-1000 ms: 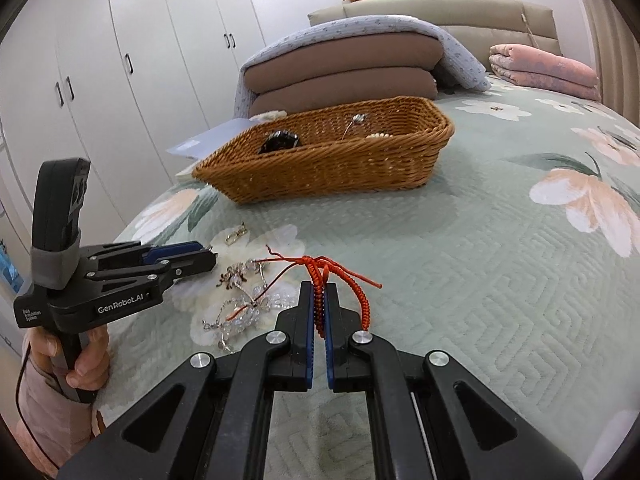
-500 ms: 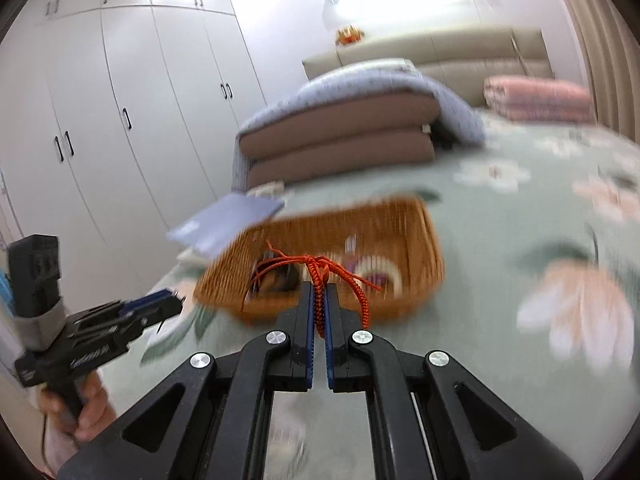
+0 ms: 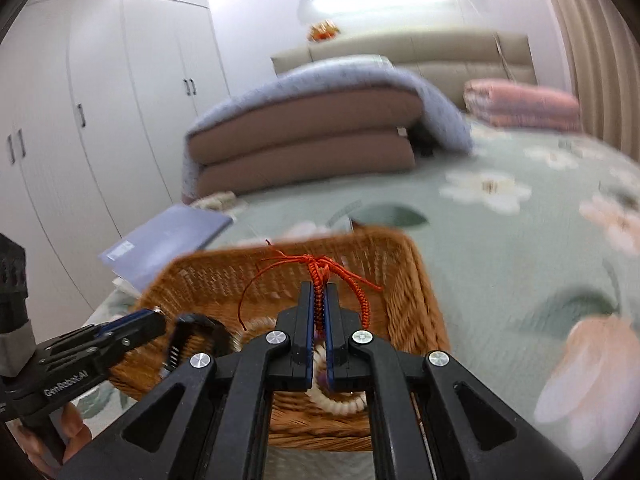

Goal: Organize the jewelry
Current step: 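Carry both items into the wicker basket and open both tools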

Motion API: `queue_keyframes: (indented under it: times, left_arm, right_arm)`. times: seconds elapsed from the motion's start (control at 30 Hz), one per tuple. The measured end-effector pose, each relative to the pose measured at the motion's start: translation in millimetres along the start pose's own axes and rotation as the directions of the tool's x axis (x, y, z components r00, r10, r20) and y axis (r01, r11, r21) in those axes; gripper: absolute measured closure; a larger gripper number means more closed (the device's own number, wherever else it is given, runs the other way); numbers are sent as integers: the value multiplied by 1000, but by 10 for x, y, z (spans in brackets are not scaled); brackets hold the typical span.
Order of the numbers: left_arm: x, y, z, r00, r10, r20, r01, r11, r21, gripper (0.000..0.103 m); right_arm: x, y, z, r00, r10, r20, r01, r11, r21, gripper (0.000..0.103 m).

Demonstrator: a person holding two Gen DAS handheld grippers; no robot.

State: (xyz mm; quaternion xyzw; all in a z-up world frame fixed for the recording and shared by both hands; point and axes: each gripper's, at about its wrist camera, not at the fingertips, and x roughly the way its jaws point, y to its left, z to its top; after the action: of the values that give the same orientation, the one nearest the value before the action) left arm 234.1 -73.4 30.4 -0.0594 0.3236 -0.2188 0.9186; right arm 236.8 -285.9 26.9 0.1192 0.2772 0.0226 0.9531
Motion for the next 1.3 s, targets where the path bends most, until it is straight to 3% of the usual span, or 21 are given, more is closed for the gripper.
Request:
queue_keyframes:
  times: [0.27, 0.43, 0.47, 0.5, 0.57, 0.7, 1.1, 1.3]
  left_arm:
    - [71, -27, -53, 1000, 26, -10, -26, 1000, 11, 81]
    - [62, -2, -57, 1000, -10, -18, 10, 1000, -14, 79]
    - [64, 12, -56, 999, -30, -26, 30, 999, -24, 75]
    - [47, 25, -55, 998, -53, -24, 52, 998, -37, 65]
    - [-12, 42, -61, 998, -61, 2, 61, 997, -43, 52]
    - [-146, 37, -62, 996, -64, 55, 65, 997, -29, 52]
    - [-400, 126, -146, 994, -58, 97, 67, 993, -93, 52]
    - [-694, 210, -614, 998, -37, 47, 45, 984, -174, 52]
  right_arm:
    - [-3, -6, -75, 1000, 1, -12, -2, 1000, -13, 98]
    - [20, -118, -81, 998, 48, -35, -46, 998, 44, 93]
    - [13, -138, -78, 998, 56, -36, -54, 997, 54, 85]
    - [-5, -158, -80, 997, 68, -33, -65, 996, 66, 71]
    - [-69, -190, -90, 996, 88, -13, -87, 993, 85, 62]
    - [-175, -173, -92, 996, 83, 20, -84, 994, 71, 62]
    - [-789, 125, -283, 988, -3, 155, 6, 1000, -14, 62]
    - [-1163, 320, -869, 998, 13, 63, -12, 1000, -8, 62]
